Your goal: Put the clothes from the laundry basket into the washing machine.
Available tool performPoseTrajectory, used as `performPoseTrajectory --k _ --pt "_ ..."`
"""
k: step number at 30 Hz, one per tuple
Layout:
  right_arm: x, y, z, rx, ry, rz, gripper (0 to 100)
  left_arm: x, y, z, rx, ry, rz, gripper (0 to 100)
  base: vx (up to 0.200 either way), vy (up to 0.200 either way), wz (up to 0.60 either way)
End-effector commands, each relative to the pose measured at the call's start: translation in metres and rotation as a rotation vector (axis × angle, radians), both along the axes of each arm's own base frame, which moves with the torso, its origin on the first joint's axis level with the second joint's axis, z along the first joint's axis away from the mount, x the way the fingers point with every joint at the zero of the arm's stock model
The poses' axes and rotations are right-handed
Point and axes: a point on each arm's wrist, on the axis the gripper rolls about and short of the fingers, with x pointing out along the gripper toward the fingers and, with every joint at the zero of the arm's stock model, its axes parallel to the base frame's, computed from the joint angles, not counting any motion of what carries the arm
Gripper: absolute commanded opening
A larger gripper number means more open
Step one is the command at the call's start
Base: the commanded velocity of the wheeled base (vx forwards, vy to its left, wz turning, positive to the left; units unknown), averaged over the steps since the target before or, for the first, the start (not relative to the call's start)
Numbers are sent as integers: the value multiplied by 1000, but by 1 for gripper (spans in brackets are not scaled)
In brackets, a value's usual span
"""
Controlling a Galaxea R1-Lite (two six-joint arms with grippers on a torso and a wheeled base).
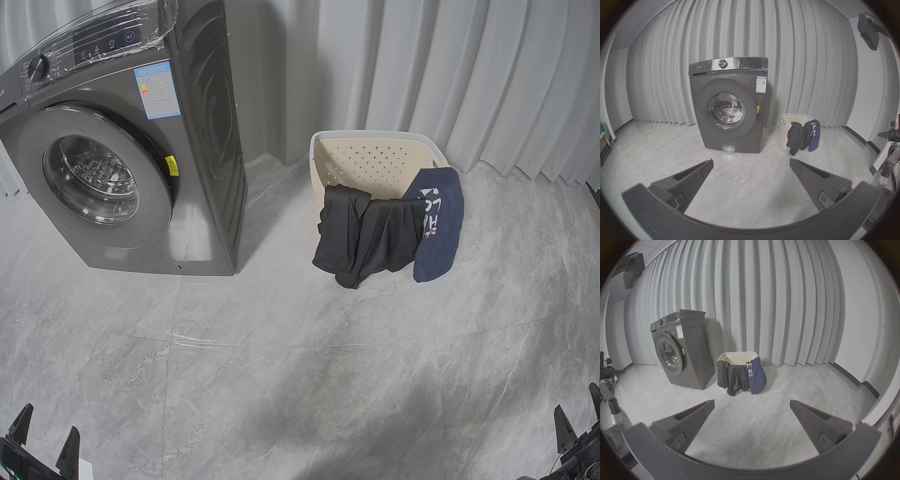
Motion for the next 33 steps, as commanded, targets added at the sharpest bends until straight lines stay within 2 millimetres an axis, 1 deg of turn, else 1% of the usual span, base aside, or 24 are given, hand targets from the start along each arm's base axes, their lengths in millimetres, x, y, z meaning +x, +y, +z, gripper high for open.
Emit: performPoseTrajectory --k 1,8,17,33 --pt "1 0 -4 0 15 0 100 0 0 -4 -1 3 0 100 0 -200 0" --pt "1 0 -4 0 15 0 100 0 0 -5 -1 6 0 100 0 -200 0" --pt "1 0 -4 0 15 2 100 0 0 -4 -1 4 2 100 0 0 0" --pt "1 0 -4 0 15 0 100 0 0 -4 -1 4 2 100 200 0 0"
